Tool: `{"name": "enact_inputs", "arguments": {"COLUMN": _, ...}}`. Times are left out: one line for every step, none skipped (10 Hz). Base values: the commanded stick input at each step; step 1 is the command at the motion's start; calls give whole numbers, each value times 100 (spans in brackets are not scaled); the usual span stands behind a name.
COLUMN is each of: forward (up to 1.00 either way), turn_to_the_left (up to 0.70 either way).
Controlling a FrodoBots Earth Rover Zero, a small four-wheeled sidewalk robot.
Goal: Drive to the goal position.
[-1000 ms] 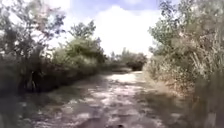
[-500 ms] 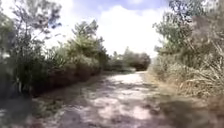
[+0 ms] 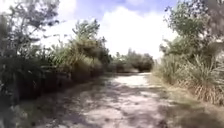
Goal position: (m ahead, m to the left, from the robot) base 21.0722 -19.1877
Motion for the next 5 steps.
{"name": "enact_inputs", "arguments": {"forward": 84, "turn_to_the_left": 0}}
{"name": "enact_inputs", "arguments": {"forward": 84, "turn_to_the_left": 0}}
{"name": "enact_inputs", "arguments": {"forward": 84, "turn_to_the_left": 0}}
{"name": "enact_inputs", "arguments": {"forward": 84, "turn_to_the_left": -5}}
{"name": "enact_inputs", "arguments": {"forward": 84, "turn_to_the_left": -31}}
